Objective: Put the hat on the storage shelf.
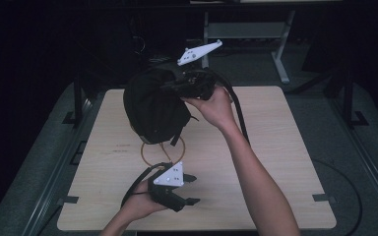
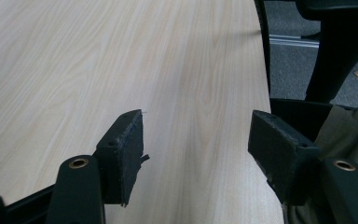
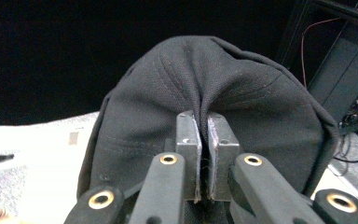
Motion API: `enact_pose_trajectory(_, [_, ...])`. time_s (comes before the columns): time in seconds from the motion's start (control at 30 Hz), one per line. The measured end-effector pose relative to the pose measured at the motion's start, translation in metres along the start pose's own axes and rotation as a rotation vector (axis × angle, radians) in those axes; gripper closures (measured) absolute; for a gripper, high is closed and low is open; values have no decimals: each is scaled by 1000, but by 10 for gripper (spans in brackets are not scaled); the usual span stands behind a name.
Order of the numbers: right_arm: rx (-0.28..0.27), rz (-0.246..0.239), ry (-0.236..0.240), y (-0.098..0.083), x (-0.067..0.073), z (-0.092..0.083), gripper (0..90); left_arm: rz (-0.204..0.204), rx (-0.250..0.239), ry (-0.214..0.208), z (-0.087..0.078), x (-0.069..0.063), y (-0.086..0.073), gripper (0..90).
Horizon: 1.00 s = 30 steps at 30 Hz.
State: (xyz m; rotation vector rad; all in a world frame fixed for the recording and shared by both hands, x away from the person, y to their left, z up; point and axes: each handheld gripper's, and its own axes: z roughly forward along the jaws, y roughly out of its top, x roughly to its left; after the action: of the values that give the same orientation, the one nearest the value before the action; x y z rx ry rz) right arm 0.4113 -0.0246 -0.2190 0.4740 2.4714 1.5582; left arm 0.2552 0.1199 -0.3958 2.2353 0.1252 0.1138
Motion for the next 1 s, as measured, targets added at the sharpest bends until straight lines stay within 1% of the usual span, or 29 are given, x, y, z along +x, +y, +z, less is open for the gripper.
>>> enact_pose_trajectory(0.17, [-11,34,1,-3,-3,20,841,-2,-6,-3,0,0,0,352])
enact_pose_trajectory(0.23, [-16,53,14,-4,-4,27,834,-4,-5,-6,0,0,0,352])
enact_pose_trajectory(0.3, [-18,63,11,-6,-2,35,815,-4,3,-7,0,0,0,352])
enact_pose_trajectory(0.33, [-7,60,11,-7,-2,39,786,-6,6,-9,0,0,0,352])
enact_pose_trajectory(0.37, [-11,78,16,-8,-2,43,734,-6,5,-8,1,0,0,352])
enact_pose_trajectory(0.4, [-10,94,32,-10,-2,46,682,-6,4,-9,1,-1,0,352])
enact_pose_trajectory(0.43, [-12,99,41,-11,-3,48,653,-7,4,-9,1,-1,-1,352])
enact_pose_trajectory(0.47, [-22,105,44,-13,-3,48,627,-4,6,-9,1,-1,-1,352])
enact_pose_trajectory(0.53, [-23,110,37,-13,-4,47,517,-5,6,-11,2,0,-1,351])
enact_pose_trajectory(0.63, [-36,112,35,-14,-5,43,467,-7,6,-10,2,-1,-1,347])
enact_pose_trajectory(0.8, [-46,124,39,-17,-7,34,451,-10,-6,-10,2,0,1,345])
enact_pose_trajectory(0.9, [-52,119,43,-19,-9,29,429,-13,-6,-7,2,0,0,341])
enact_pose_trajectory(1.0, [-56,113,34,-21,-9,24,412,-13,-5,-3,1,0,0,331])
